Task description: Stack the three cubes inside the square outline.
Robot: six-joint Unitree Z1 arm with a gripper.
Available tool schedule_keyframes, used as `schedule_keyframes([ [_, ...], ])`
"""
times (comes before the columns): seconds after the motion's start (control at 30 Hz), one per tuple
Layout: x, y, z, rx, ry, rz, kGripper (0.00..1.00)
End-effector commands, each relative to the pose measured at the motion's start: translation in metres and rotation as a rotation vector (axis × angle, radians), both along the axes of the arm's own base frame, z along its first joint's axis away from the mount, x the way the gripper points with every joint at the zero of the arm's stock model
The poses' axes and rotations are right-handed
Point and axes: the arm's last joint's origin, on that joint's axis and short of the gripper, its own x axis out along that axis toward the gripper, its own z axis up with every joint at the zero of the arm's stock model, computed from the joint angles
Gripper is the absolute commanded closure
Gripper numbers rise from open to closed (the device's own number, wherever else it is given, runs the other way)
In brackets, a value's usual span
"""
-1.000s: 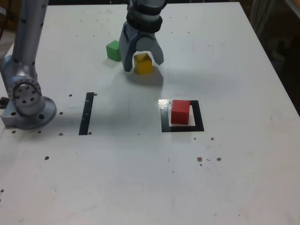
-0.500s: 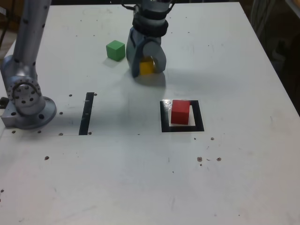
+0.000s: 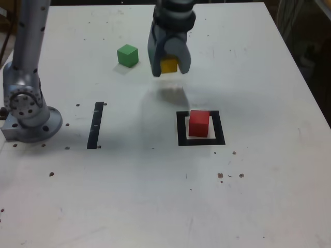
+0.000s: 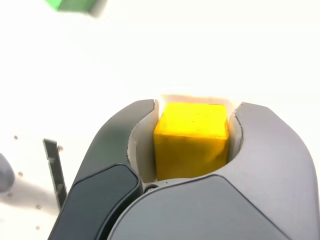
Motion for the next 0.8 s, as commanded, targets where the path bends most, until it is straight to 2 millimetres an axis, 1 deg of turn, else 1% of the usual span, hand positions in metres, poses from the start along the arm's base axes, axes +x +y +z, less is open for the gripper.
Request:
schedule_keyframes([
  [0.0, 0.000, -0.015, 0.021, -0.012, -0.005, -0.050, 0.80],
  [0.13, 0.005, -0.046, 0.049, -0.077, -0.016, -0.164, 0.80],
  [0.2, 0.010, -0.061, 0.058, -0.105, -0.032, -0.217, 0.80],
  [0.27, 0.017, -0.077, 0.062, -0.118, -0.046, -0.261, 0.80],
  [0.43, 0.033, -0.112, 0.058, -0.132, -0.052, -0.341, 0.80],
  [0.53, 0.039, -0.126, 0.055, -0.132, -0.049, -0.364, 0.80],
  [0.6, 0.040, -0.129, 0.052, -0.126, -0.042, -0.367, 0.80],
  [0.77, 0.042, -0.129, 0.041, -0.106, -0.007, -0.350, 0.80],
])
